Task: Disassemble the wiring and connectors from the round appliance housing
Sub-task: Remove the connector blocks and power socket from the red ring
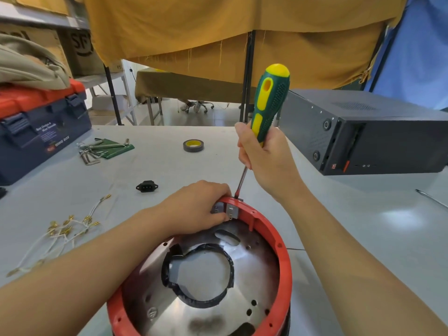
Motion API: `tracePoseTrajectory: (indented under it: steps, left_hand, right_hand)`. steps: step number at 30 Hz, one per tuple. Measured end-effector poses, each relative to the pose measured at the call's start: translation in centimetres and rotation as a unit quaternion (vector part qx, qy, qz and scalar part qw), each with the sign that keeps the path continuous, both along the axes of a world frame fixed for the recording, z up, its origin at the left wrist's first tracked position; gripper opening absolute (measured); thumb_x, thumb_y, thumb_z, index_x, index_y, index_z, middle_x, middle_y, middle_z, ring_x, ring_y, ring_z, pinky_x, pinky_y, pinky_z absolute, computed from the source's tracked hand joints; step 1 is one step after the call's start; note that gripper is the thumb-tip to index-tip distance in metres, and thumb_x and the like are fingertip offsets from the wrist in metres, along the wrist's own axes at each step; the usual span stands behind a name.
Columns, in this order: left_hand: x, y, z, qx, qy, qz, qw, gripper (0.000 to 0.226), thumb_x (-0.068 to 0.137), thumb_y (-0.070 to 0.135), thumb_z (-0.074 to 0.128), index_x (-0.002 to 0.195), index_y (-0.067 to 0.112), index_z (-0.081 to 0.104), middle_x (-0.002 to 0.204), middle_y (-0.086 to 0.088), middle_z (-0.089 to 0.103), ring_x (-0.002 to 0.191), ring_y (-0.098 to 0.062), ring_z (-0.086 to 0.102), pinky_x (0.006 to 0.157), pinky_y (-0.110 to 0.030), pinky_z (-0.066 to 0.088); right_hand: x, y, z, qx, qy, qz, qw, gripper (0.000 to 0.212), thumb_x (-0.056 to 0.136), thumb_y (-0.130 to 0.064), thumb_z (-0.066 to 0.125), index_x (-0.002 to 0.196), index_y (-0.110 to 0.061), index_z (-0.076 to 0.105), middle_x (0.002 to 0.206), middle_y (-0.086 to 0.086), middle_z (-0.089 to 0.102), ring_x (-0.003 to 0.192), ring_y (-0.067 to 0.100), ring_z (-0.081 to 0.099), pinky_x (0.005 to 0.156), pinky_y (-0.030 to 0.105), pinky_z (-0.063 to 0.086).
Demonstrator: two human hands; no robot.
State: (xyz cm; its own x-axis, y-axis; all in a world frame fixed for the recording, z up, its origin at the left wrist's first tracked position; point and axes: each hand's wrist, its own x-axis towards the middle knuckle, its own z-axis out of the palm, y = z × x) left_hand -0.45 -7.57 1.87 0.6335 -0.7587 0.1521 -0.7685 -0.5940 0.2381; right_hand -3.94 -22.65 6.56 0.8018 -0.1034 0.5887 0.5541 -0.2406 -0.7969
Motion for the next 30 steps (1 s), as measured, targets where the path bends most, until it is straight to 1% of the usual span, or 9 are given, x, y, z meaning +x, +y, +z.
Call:
tracePoseTrajectory:
  steps: [3,5,8,10,17,20,22,26,30]
  left_hand:
    - [0.0,0.2,-0.3,-0.008,-0.012,-0.004,1.0,0.026,0.086,0.04,0.058,0.105,0.024,0.055,0.102,0.007,0.062,0.093,-0.014,0.056,0.081,-0.036,0.047]
    - [0.0,0.3,-0.4,-0.011,-0.018,-0.009,1.0,0.027,0.086,0.04,0.057,0.107,0.024,0.055,0.103,0.006,0.062,0.095,-0.015,0.056,0.082,-0.037,0.046]
    - [0.0,0.4,-0.4,-0.016,-0.018,-0.009,1.0,0.028,0.086,0.039,0.057,0.109,0.021,0.056,0.104,0.003,0.063,0.096,-0.017,0.057,0.083,-0.04,0.047]
    - [0.0,0.4,-0.4,-0.017,-0.019,-0.013,1.0,0.028,0.087,0.037,0.056,0.108,0.019,0.057,0.104,0.001,0.064,0.096,-0.019,0.057,0.084,-0.04,0.046]
    - [-0.2,0.3,-0.4,-0.015,-0.036,-0.008,0.999,0.024,0.091,0.036,0.051,0.104,0.016,0.055,0.1,-0.001,0.061,0.093,-0.021,0.056,0.08,-0.04,0.045]
    - [-0.4,0.2,-0.5,-0.005,-0.048,-0.007,0.999,0.023,0.092,0.037,0.048,0.104,0.017,0.051,0.101,0.0,0.058,0.092,-0.02,0.054,0.078,-0.037,0.045]
    - [-0.4,0.3,-0.5,0.0,-0.058,-0.005,0.998,0.023,0.093,0.038,0.046,0.105,0.018,0.05,0.102,0.001,0.057,0.092,-0.02,0.053,0.075,-0.034,0.043]
    - [-0.3,0.2,-0.6,0.008,-0.073,-0.008,0.997,0.022,0.094,0.035,0.045,0.106,0.017,0.048,0.102,0.0,0.055,0.092,-0.021,0.053,0.073,-0.034,0.042]
    - [-0.4,0.2,-0.7,0.005,-0.082,-0.011,0.997,0.021,0.094,0.034,0.045,0.105,0.017,0.048,0.102,0.0,0.055,0.091,-0.02,0.052,0.072,-0.033,0.041]
  right_hand:
    - [0.4,0.3,-0.1,0.014,-0.004,-0.006,1.0,0.035,0.098,-0.019,0.05,0.066,-0.013,0.038,0.053,0.0,0.03,0.043,0.008,0.032,0.044,0.02,0.029]
    - [0.6,0.5,-0.2,0.006,-0.014,-0.019,1.0,0.035,0.097,-0.021,0.051,0.065,-0.014,0.039,0.051,-0.007,0.032,0.044,0.009,0.034,0.046,0.025,0.031]
    - [0.8,1.4,-0.4,-0.035,-0.035,-0.037,0.998,0.034,0.092,-0.028,0.051,0.065,-0.01,0.042,0.052,-0.006,0.034,0.05,0.017,0.036,0.051,0.034,0.033]
    - [0.8,1.8,-0.4,-0.056,-0.04,-0.047,0.996,0.032,0.09,-0.029,0.05,0.062,-0.017,0.039,0.05,-0.009,0.034,0.05,0.015,0.037,0.052,0.031,0.034]
    - [0.7,1.8,-0.4,-0.057,-0.053,-0.064,0.995,0.032,0.09,-0.028,0.049,0.062,-0.014,0.039,0.05,-0.006,0.035,0.051,0.023,0.037,0.051,0.035,0.035]
    - [0.8,1.7,-0.5,-0.039,-0.047,-0.06,0.996,0.033,0.09,-0.028,0.049,0.063,-0.009,0.041,0.052,-0.004,0.034,0.052,0.021,0.036,0.051,0.039,0.036]
    - [0.8,1.6,-0.6,-0.033,-0.05,-0.061,0.996,0.032,0.09,-0.029,0.049,0.064,-0.011,0.042,0.052,-0.002,0.036,0.052,0.026,0.037,0.052,0.04,0.039]
    - [0.8,1.8,-0.6,-0.041,-0.054,-0.073,0.995,0.038,0.09,-0.03,0.049,0.068,0.0,0.047,0.054,0.006,0.04,0.058,0.035,0.043,0.053,0.041,0.044]
    - [0.6,1.8,-0.5,-0.037,-0.05,-0.074,0.995,0.033,0.089,-0.031,0.05,0.064,-0.011,0.043,0.053,-0.001,0.037,0.057,0.035,0.04,0.052,0.042,0.041]
